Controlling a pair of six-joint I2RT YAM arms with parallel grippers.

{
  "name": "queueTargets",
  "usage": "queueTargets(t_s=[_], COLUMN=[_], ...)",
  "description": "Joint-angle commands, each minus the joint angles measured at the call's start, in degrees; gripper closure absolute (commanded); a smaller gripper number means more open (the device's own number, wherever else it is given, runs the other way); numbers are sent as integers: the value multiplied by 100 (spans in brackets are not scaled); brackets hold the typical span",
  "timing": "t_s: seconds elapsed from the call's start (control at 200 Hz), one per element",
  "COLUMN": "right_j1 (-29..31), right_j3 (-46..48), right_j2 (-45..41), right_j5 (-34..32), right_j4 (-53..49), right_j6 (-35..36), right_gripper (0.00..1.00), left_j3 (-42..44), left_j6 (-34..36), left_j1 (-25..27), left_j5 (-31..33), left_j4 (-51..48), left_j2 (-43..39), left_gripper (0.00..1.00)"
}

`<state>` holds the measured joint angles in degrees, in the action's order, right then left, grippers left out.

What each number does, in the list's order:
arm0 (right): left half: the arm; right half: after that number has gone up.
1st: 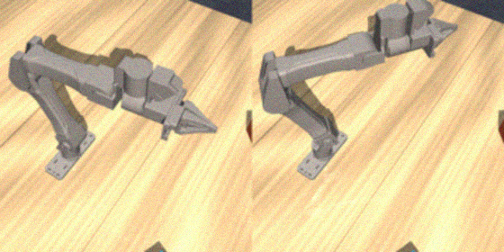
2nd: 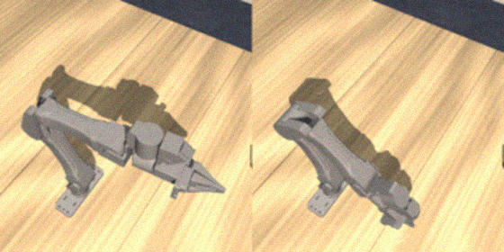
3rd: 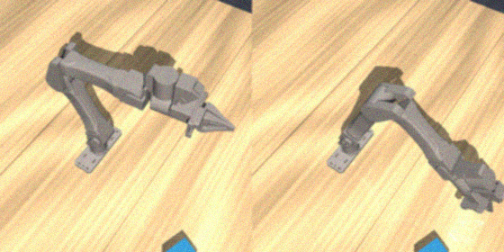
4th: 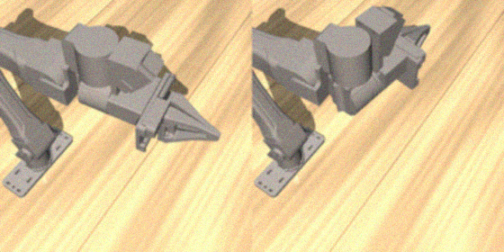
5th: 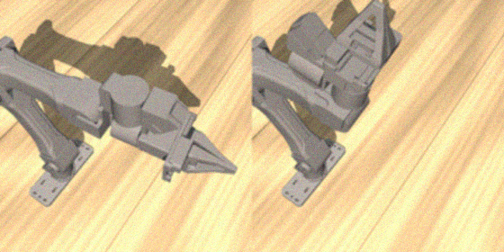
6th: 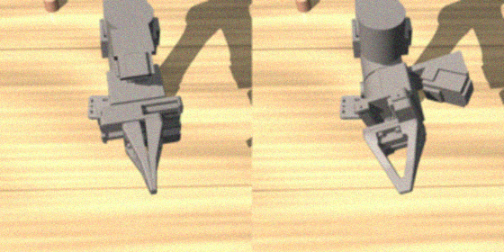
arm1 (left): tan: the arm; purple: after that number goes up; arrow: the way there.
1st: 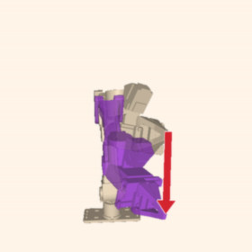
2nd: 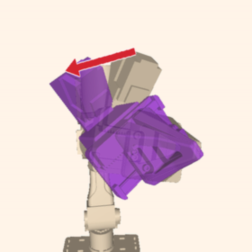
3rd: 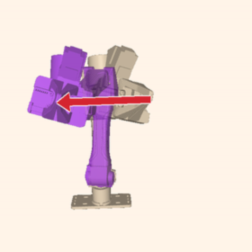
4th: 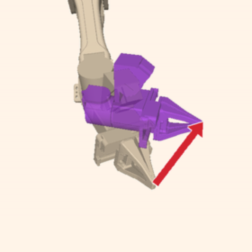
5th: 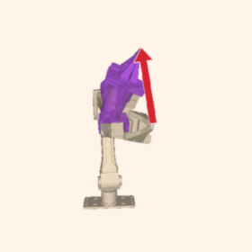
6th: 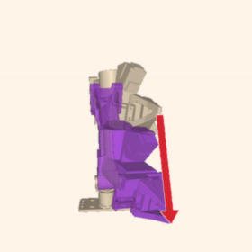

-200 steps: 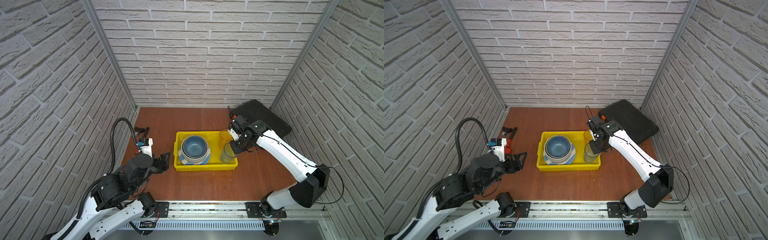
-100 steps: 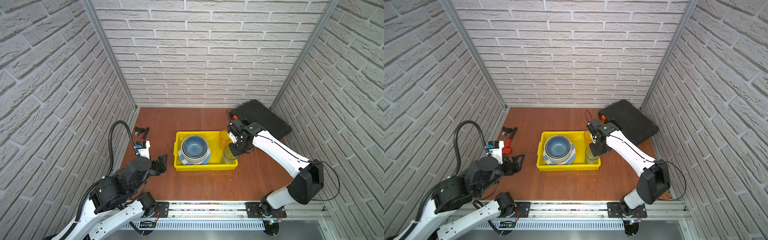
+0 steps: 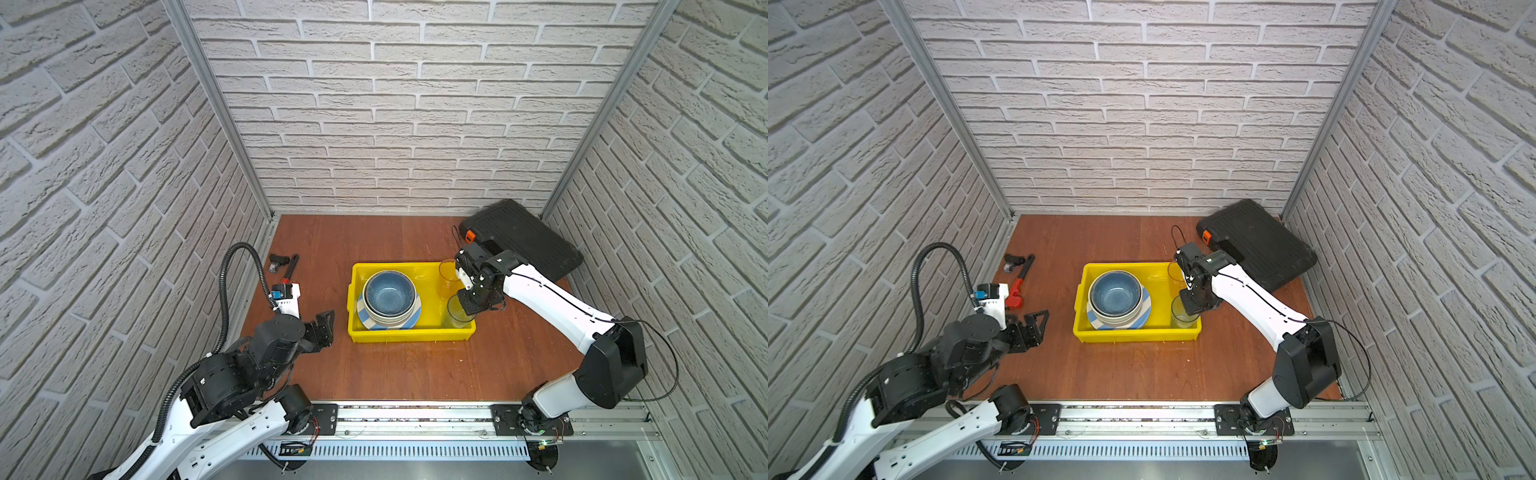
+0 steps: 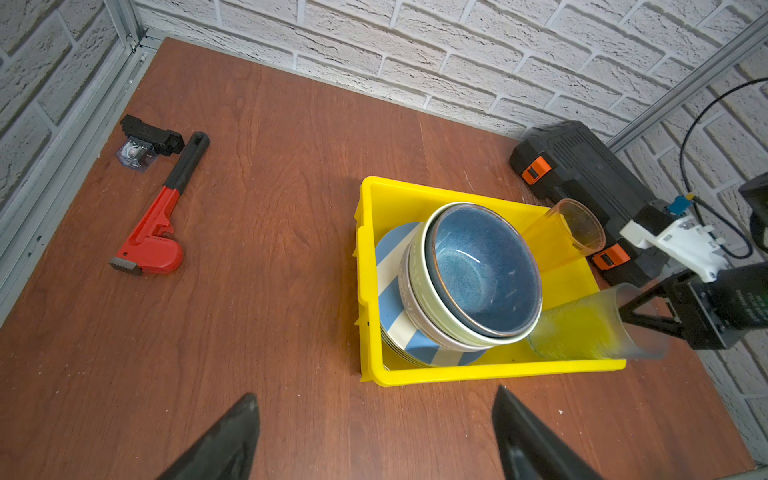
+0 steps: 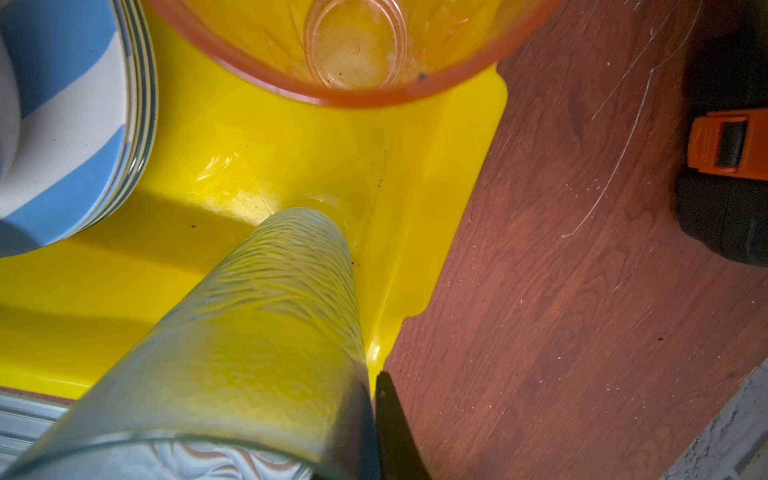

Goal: Place the mixed dishes into the plastic bin
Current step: 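Lower the frosted cup into the bin beside the pink cup, open right gripper, then raise the right gripper out of the bin while the left draws back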

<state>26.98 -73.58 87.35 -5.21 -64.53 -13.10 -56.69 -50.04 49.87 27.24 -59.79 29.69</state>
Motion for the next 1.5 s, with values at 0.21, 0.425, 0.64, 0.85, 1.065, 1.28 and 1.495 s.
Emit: queueTargets(t_s=[0.21, 0.425, 0.64, 0.85, 1.065, 1.28, 1.495], right_j1=[-27, -26, -26, -27, -27, -32, -33], right_j3=[133, 129, -3, -185, -373, -500, -299], right_j2=[-53, -84, -181, -441, -684, -1323, -2164], right_j5=[58, 77, 55, 21, -41, -38, 333], right_j4=[-165, -178, -283, -349, -444, -280, 290], right_j6=[-29, -51, -69, -102, -131, -37, 153], right_gripper=[87, 81, 72, 60, 52, 44, 38], left_j3=[88, 111, 136, 210, 227, 192, -65], left_j6=[-111, -102, -85, -76, -47, 23, -94], left_j1=[-33, -37, -31, -38, -31, -36, -303], left_j5=[193, 201, 222, 255, 255, 255, 600], left_j4=[2, 20, 20, 72, 108, 105, -452], left_j2=[-87, -60, -60, -43, 19, 280, 685], left_gripper=[12, 12, 12, 11, 11, 11, 14])
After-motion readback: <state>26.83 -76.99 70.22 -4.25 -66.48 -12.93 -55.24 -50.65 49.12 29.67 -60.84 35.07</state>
